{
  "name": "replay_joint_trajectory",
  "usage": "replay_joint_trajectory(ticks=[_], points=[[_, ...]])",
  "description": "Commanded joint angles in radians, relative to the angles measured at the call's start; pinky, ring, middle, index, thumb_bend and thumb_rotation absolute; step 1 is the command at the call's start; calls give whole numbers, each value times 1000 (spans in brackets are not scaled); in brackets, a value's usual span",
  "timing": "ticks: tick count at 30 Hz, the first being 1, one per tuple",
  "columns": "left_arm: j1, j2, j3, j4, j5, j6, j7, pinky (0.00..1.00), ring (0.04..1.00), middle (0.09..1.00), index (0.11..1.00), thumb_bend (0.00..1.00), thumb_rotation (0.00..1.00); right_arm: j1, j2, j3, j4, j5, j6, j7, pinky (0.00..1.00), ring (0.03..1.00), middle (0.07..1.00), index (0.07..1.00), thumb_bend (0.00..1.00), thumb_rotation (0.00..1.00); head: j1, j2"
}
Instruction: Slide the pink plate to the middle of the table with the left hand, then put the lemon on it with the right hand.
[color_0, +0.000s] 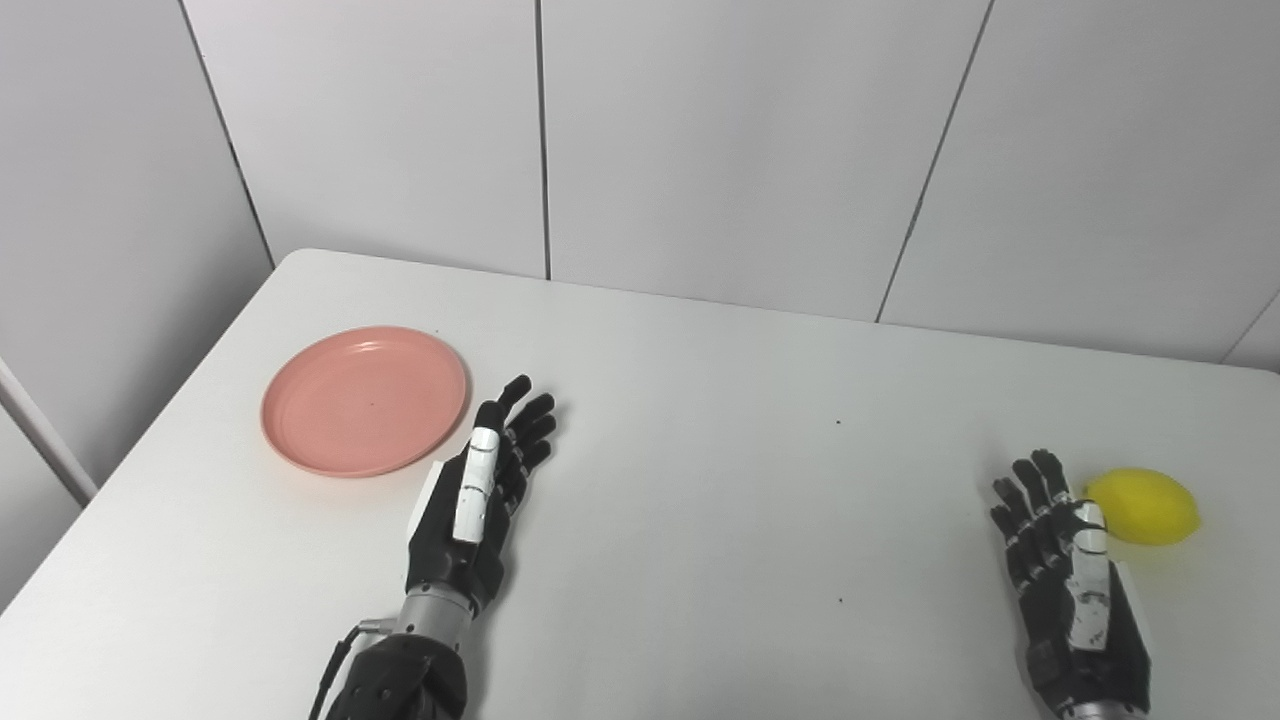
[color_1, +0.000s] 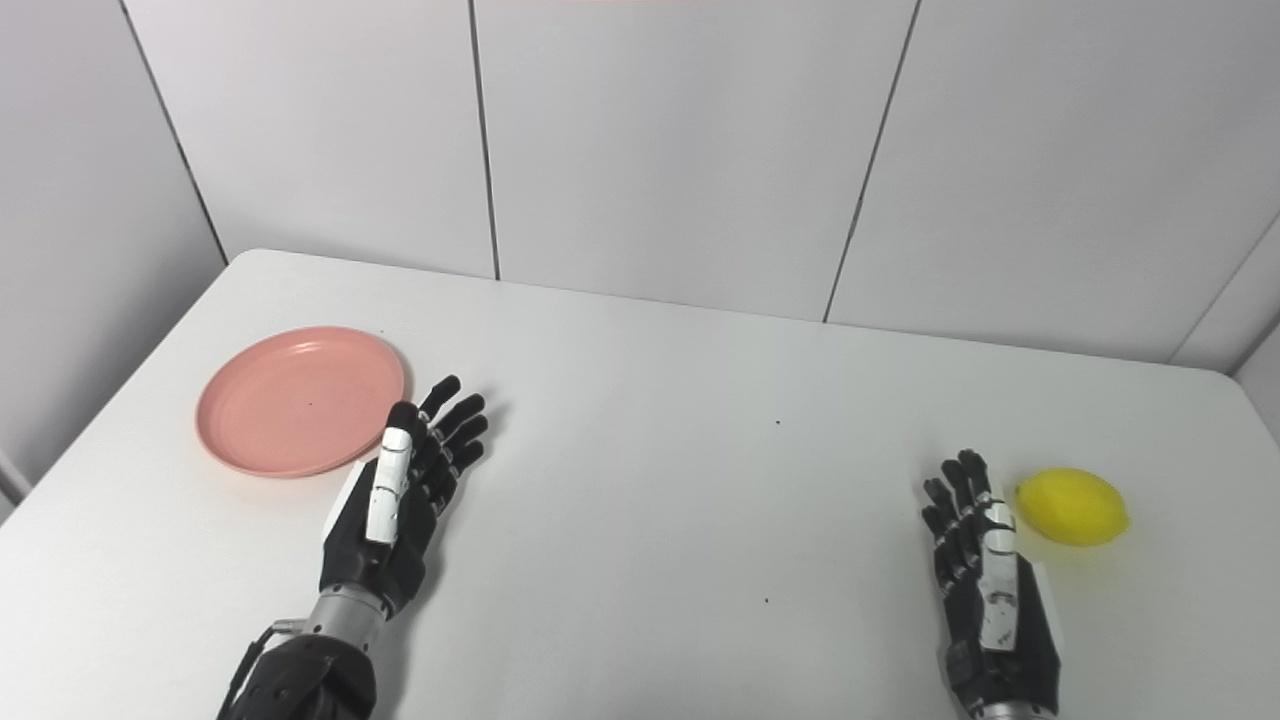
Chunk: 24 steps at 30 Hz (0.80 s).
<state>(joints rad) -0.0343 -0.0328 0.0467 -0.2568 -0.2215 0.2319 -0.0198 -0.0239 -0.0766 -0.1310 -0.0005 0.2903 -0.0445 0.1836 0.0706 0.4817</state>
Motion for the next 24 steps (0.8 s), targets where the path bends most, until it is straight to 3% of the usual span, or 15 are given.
replay_joint_trajectory(ticks=[1,11,14,19,24], points=[[-44,15,7,-36,-18,19,-10,965,925,901,908,792,931,33,43,24,85,3,-44,9,1000,960,964,969,737,977,0,0],[-153,76,54,-136,-36,178,11,945,917,907,907,789,985,40,47,23,73,9,-43,14,1000,960,964,961,725,982,1,5],[-192,117,63,-153,-52,227,1,955,923,910,913,763,999,39,43,24,74,5,-41,14,999,955,961,960,726,992,4,3],[-242,196,75,-119,-102,235,-42,972,934,926,924,751,1000,36,38,23,80,9,-41,19,999,956,962,962,720,991,6,0],[-267,231,87,-93,-120,230,-54,939,915,913,920,769,999,35,38,22,86,7,-44,16,1000,955,948,964,733,987,8,1]])
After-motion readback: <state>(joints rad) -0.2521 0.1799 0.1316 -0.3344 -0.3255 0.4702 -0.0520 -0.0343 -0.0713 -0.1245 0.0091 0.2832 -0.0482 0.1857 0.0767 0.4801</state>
